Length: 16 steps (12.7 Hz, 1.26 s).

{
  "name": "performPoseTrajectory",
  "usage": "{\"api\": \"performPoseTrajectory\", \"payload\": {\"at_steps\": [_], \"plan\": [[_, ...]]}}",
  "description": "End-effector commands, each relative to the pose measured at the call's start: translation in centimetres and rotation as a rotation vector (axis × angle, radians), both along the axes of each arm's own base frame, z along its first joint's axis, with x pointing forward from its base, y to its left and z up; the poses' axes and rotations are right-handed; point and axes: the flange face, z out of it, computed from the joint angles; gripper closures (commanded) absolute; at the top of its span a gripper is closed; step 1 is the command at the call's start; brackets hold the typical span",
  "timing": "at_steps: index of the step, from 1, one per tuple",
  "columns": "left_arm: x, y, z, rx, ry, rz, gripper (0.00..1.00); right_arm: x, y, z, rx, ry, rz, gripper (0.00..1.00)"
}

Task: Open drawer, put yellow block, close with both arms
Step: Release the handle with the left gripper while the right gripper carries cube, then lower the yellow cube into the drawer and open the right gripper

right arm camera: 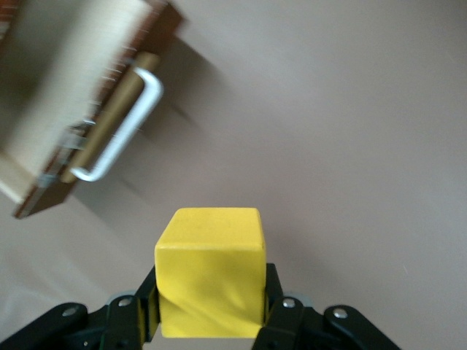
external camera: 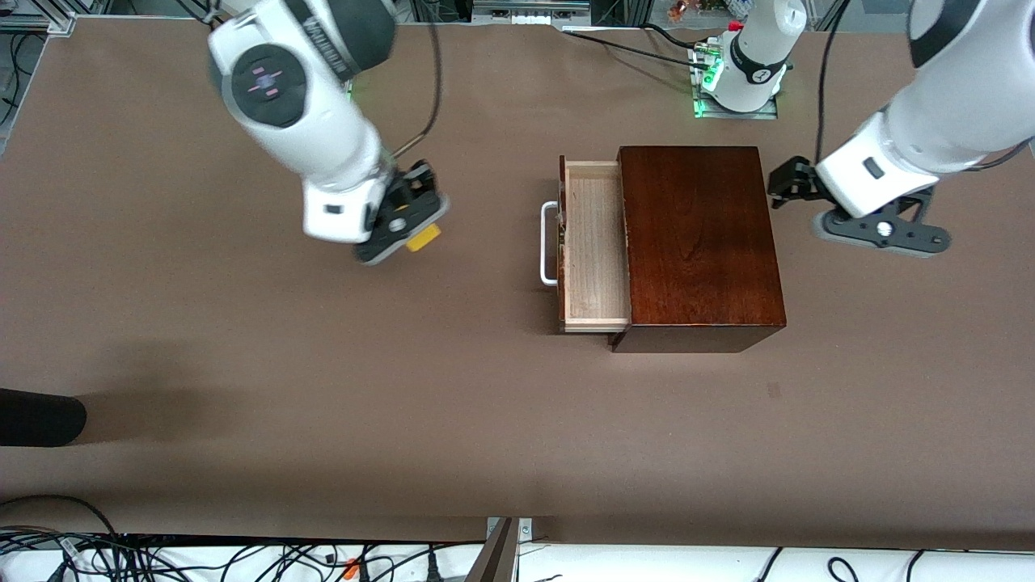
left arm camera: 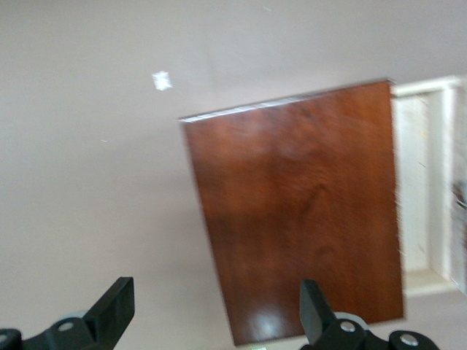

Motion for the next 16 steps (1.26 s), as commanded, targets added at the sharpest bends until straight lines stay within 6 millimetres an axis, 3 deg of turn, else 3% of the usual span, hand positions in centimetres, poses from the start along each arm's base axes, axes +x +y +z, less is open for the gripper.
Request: {"api": "performPoseTrajectory", "payload": {"at_steps": [1, 3, 6, 9, 16], "plan": [[-3.2, 3.5, 0.1, -0.027, -0.081, 0.031, 0.0, -2.5, 9.6, -0.5, -0.024, -0.108, 0.187, 0.68], [-4.9, 4.7, 0.7, -0.027, -0.087, 0.05, 0.0, -5.2, 15.3, -2.3, -0.048, -0.193, 0.308, 0.68], [-4.6, 5.4, 0.6, -0.033, -0.07, 0.069, 0.0, -8.1, 20.0, -5.2, -0.039, -0.258, 0.412, 0.68], [-4.6, 5.4, 0.6, -0.031, -0.065, 0.074, 0.0, -9.8, 21.9, -6.5, -0.058, -0.296, 0.515, 0.68], [-3.7, 5.1, 1.1, -0.031, -0.075, 0.067, 0.0, -11.7, 24.5, -12.9, -0.153, -0.325, 0.691, 0.68]]}}
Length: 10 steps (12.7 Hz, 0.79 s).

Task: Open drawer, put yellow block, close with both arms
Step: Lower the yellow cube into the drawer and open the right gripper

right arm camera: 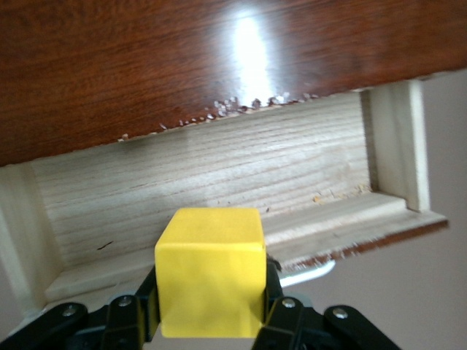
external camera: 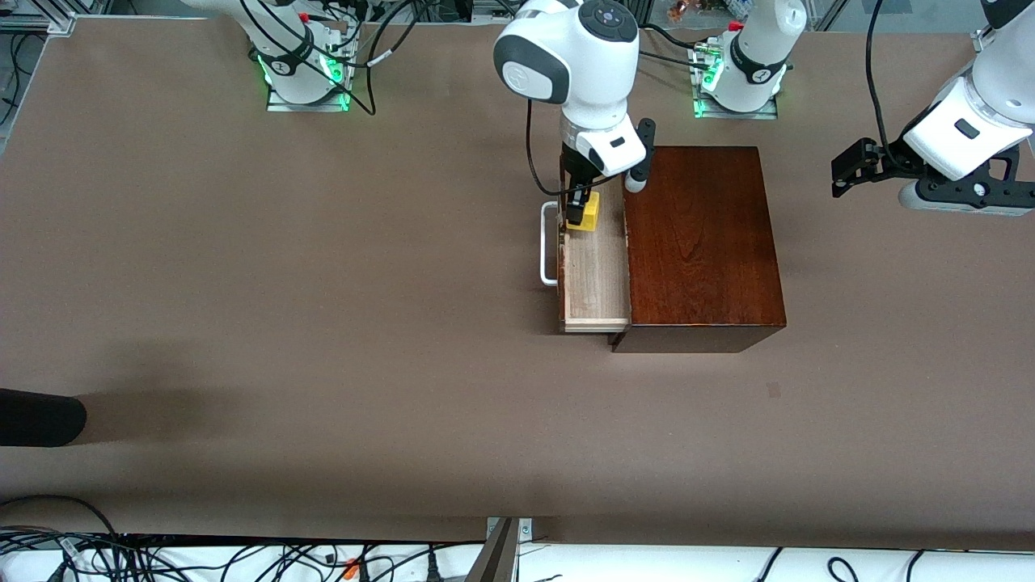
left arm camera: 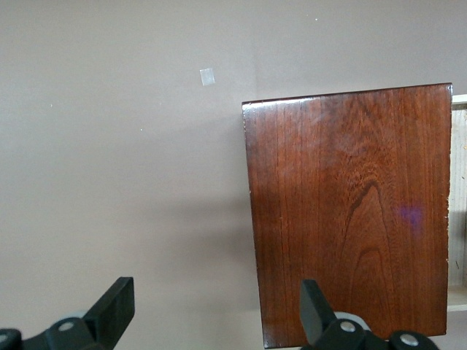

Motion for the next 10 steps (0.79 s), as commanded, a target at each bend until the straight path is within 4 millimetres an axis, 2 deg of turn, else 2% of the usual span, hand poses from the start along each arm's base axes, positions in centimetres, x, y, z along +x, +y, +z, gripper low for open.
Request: {"api": "performPoseTrajectory", "payload": {"at_steps": [1, 4, 10], "plan": [[0.7, -0.1, 0.7, -0.029, -0.017, -0.001, 0.0, 0.2, 0.9, -0.8, -0.007, -0.036, 0.054, 0.68], [0.8, -0.5, 0.7, -0.029, -0.017, -0.004, 0.0, 0.3, 1.1, -1.6, -0.004, -0.043, 0.065, 0.68], [0.8, -0.6, 0.8, -0.029, -0.019, -0.006, 0.0, 0.3, 1.3, -4.3, -0.034, -0.039, 0.077, 0.68]]}}
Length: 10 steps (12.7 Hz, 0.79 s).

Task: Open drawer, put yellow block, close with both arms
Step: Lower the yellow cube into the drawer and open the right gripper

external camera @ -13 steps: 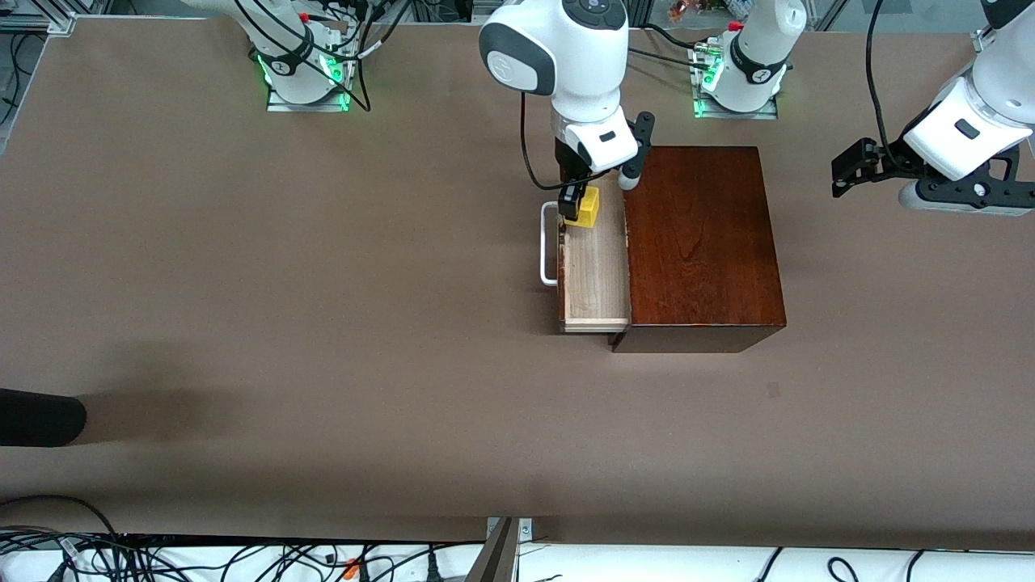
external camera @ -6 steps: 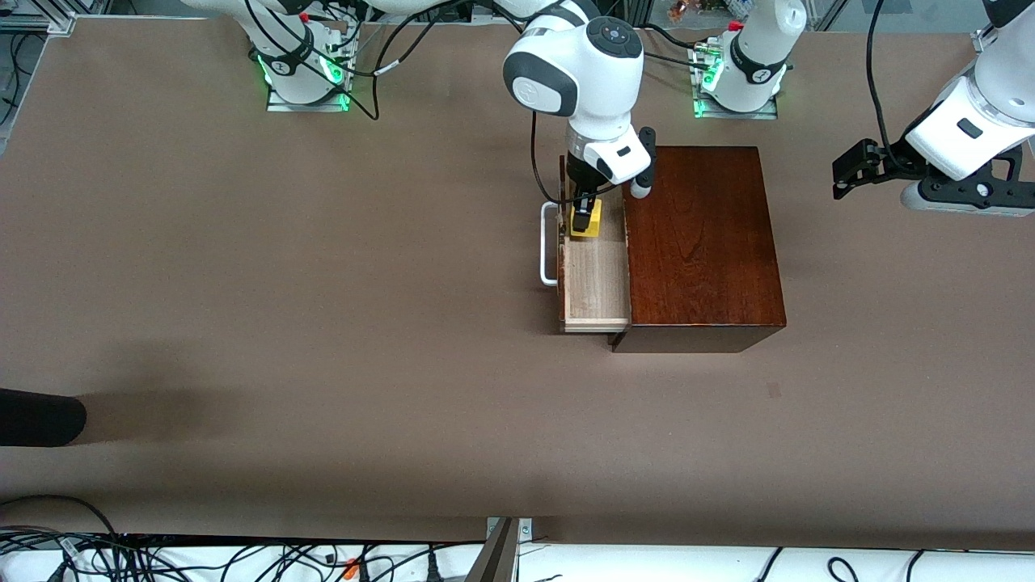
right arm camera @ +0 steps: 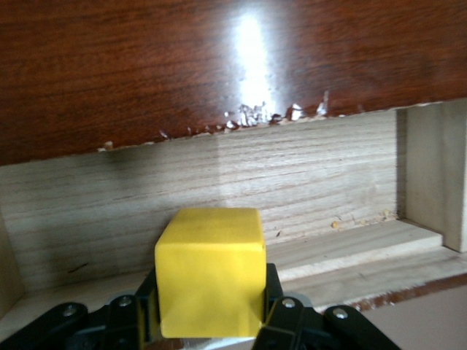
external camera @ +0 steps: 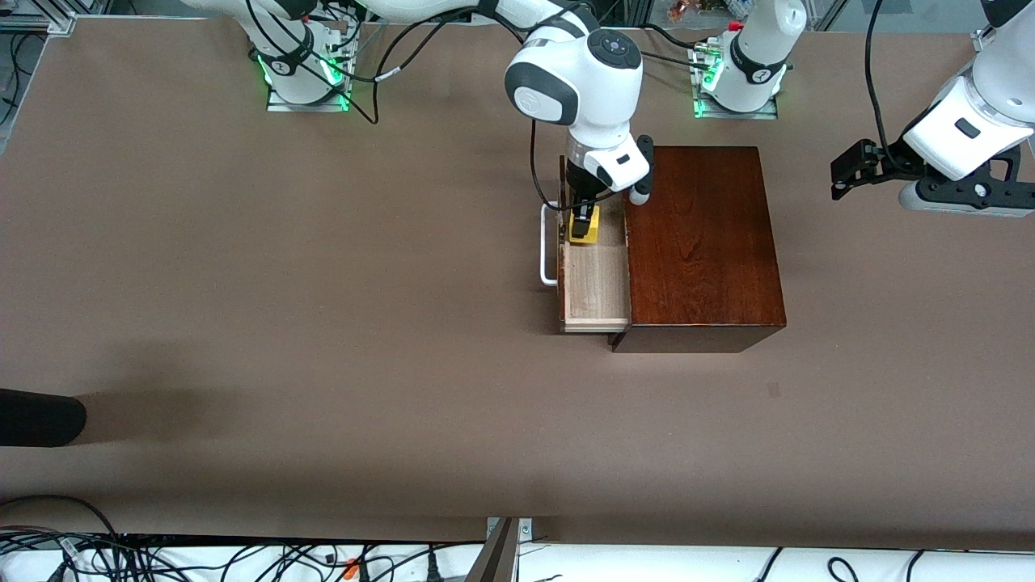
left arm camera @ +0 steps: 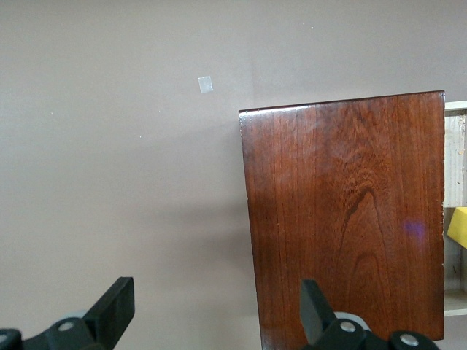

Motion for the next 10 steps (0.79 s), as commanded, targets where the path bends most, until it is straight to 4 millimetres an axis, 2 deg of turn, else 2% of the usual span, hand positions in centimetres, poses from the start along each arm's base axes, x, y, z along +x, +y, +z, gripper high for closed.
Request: {"api": "performPoseTrajectory", "payload": {"at_steps": [1, 2, 3, 4, 5, 9, 10], "plan": [[0.5, -0.2, 0.5, -0.028, -0.006, 0.002, 0.0, 0.2, 0.6, -0.3, -0.004, -0.024, 0.026, 0.68], [0.5, -0.3, 0.5, -0.028, -0.006, 0.0, 0.0, 0.2, 0.6, -0.3, -0.006, -0.025, 0.032, 0.68], [0.4, -0.2, 0.5, -0.027, -0.003, 0.0, 0.0, 0.4, 0.4, -0.4, -0.011, -0.022, 0.029, 0.6], [0.4, -0.2, 0.5, -0.029, 0.001, 0.002, 0.0, 0.5, 0.2, -0.4, -0.015, -0.021, 0.026, 0.07], [0.4, -0.2, 0.5, -0.027, 0.001, 0.002, 0.0, 0.7, 0.1, -0.3, -0.018, -0.021, 0.028, 0.0], [0.4, -0.2, 0.5, -0.027, 0.001, 0.0, 0.0, 0.6, -0.4, 0.4, -0.041, 0.001, 0.013, 0.0], [0.4, -0.2, 0.5, -0.027, 0.001, 0.0, 0.0, 1.1, -1.0, 2.5, -0.033, -0.001, -0.009, 0.0]]}}
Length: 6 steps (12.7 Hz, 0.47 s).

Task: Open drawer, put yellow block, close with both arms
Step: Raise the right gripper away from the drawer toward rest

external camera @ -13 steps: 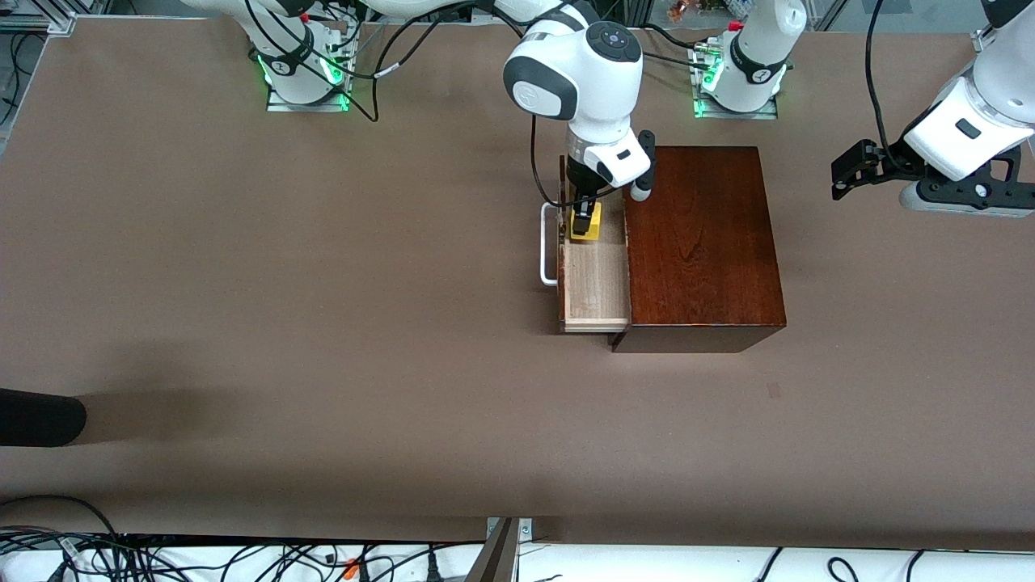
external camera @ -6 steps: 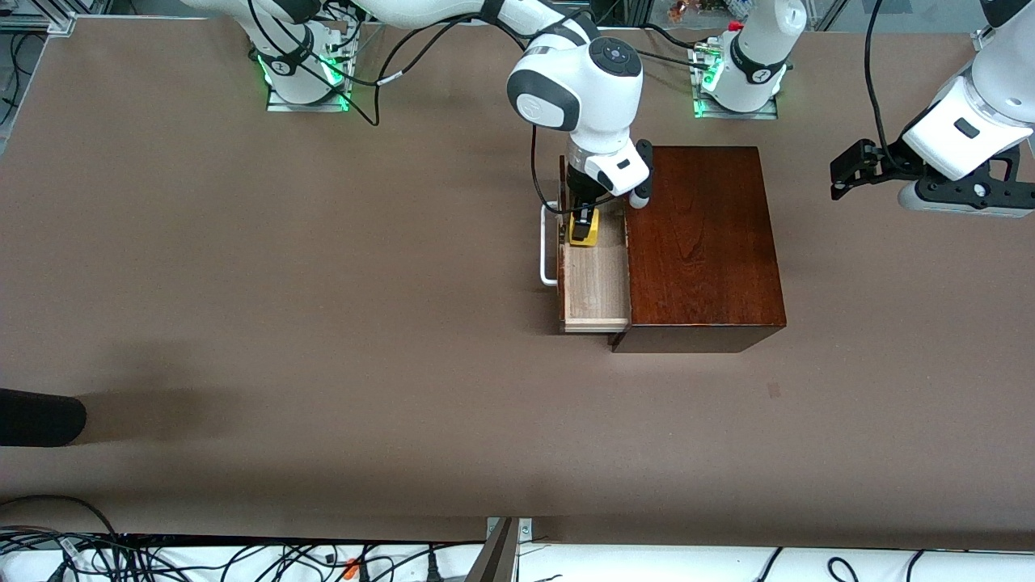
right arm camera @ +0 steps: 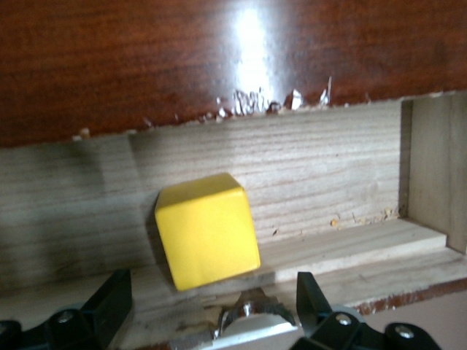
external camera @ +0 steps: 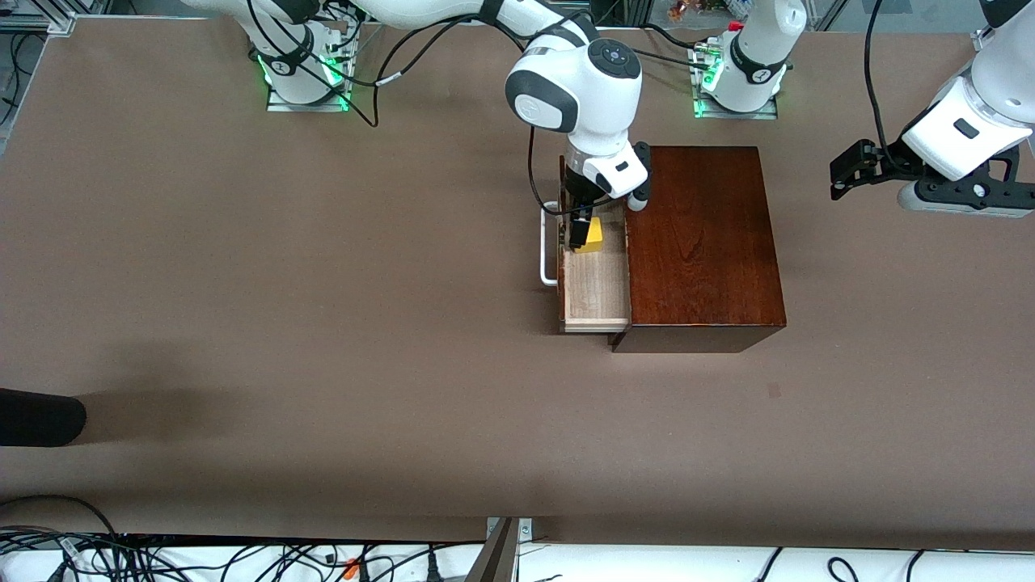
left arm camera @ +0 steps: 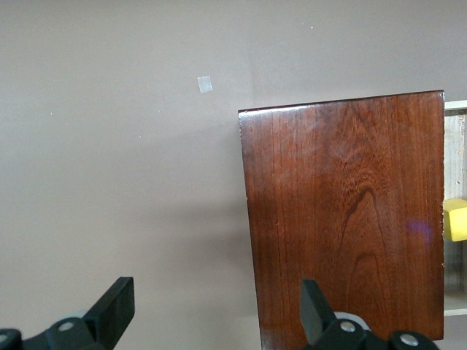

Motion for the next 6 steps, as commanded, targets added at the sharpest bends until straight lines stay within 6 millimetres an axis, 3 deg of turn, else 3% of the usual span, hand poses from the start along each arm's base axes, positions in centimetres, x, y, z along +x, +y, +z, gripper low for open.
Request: {"api": "performPoseTrajectory", "payload": {"at_steps": [1, 3, 4, 5, 6], "plan": [[0.3, -0.2, 0.5, -0.027, 0.002, 0.001, 0.0, 1.1, -1.5, 5.4, 0.018, 0.026, -0.052, 0.0], [0.3, -0.1, 0.4, -0.026, 0.008, 0.002, 0.0, 4.9, -5.9, 12.5, 0.107, 0.066, -0.173, 0.0], [0.3, -0.1, 0.4, -0.026, 0.01, 0.002, 0.0, 7.7, -9.5, 16.1, 0.172, 0.078, -0.244, 0.0], [0.2, -0.1, 0.4, -0.028, 0.011, 0.003, 0.0, 10.9, -13.5, 18.1, 0.228, 0.107, -0.321, 0.0], [0.2, -0.2, 0.6, -0.028, 0.008, 0.002, 0.0, 12.5, -17.3, 20.8, 0.255, 0.13, -0.38, 0.0]]}}
